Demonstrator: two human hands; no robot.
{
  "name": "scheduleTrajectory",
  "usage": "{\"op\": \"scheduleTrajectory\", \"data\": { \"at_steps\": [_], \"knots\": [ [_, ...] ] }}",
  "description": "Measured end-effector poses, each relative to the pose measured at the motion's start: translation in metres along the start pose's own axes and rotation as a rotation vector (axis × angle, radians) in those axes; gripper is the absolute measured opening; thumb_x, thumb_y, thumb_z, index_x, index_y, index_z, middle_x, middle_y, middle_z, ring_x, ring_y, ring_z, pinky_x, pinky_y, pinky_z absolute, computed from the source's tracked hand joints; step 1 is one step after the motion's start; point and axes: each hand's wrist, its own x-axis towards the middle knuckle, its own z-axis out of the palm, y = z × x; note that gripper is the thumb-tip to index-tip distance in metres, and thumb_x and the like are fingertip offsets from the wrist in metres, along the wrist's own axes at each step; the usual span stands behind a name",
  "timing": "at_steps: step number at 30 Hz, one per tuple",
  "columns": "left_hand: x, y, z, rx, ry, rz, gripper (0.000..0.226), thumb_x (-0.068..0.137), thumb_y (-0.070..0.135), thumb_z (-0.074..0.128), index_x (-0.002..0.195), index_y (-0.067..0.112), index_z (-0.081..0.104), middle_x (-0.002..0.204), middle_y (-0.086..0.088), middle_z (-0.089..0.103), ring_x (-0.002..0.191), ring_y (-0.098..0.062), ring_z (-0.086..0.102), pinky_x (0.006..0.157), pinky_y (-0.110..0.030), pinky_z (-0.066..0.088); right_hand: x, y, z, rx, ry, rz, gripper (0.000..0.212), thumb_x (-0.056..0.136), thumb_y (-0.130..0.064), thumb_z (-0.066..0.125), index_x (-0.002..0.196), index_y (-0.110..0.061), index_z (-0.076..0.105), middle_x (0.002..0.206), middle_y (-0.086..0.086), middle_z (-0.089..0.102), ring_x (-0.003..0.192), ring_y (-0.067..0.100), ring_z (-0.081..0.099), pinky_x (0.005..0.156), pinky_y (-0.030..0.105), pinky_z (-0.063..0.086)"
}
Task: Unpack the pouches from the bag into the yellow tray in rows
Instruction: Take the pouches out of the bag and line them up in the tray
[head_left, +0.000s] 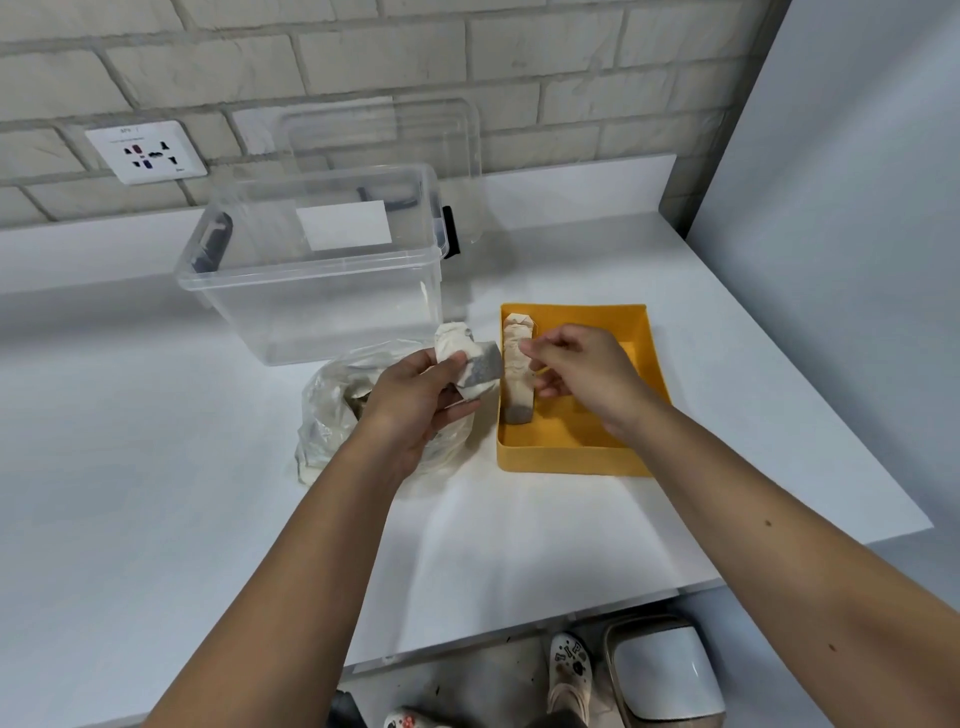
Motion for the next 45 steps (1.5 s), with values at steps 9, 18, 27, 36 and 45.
{"op": "scheduleTrajectory", "data": {
  "at_steps": [9,18,27,36,45],
  "knots": [
    [-0.008,0.010,0.006,0.014,-0.082,-0.031,0.034,0.089,0.001,0.068,0.122,0.003,0.061,0.104,-0.012,0.074,0.088,-0.019,0.073,0.064,-0.018,0.058,-0.001,-0.026,0.005,-0.494,-0.159,-0.393,0.011,0.079,-0.026,0.080,0.085,-0.019,0.074,0.085,-0.007,0.071,0.080,0.009,0.064,0.075,0.031,0.054],
    [-0.008,0.003,0.012,0.173,0.080,0.027,0.029,0.092,0.005,0.066,0.122,0.005,0.062,0.110,-0.014,0.071,0.086,-0.023,0.071,0.040,-0.008,0.040,-0.001,0.009,-0.002,-0.066,0.042,-0.072,0.012,0.084,-0.022,0.075,0.090,-0.013,0.069,0.072,-0.004,0.060,0.062,0.005,0.052,0.057,0.019,0.046],
    [-0.001,-0.004,0.006,0.282,0.121,0.058,0.013,0.092,0.007,0.066,0.101,0.015,0.067,0.104,-0.011,0.071,0.092,-0.026,0.071,0.061,-0.026,0.059,0.004,0.029,-0.001,-0.283,-0.137,0.254,0.016,0.084,-0.016,0.075,0.089,-0.002,0.070,0.069,0.010,0.067,0.058,0.018,0.058,0.056,0.028,0.050],
    [0.001,-0.004,0.004,0.263,0.110,0.042,0.020,0.093,0.010,0.065,0.112,0.008,0.068,0.103,-0.012,0.072,0.087,-0.026,0.072,0.062,-0.027,0.058,0.004,0.033,-0.012,-0.354,-0.216,0.235,0.012,0.082,-0.014,0.077,0.080,-0.005,0.070,0.063,0.002,0.066,0.058,0.014,0.058,0.054,0.023,0.048],
    [-0.011,0.006,0.006,0.289,0.137,0.032,0.015,0.098,0.019,0.057,0.090,0.016,0.069,0.101,-0.012,0.070,0.089,-0.029,0.069,0.057,-0.022,0.056,0.018,0.025,0.010,-0.720,-0.105,0.098,0.021,0.069,-0.027,0.084,0.073,-0.023,0.064,0.078,-0.003,0.069,0.080,0.020,0.066,0.069,0.033,0.053]
  ]
}}
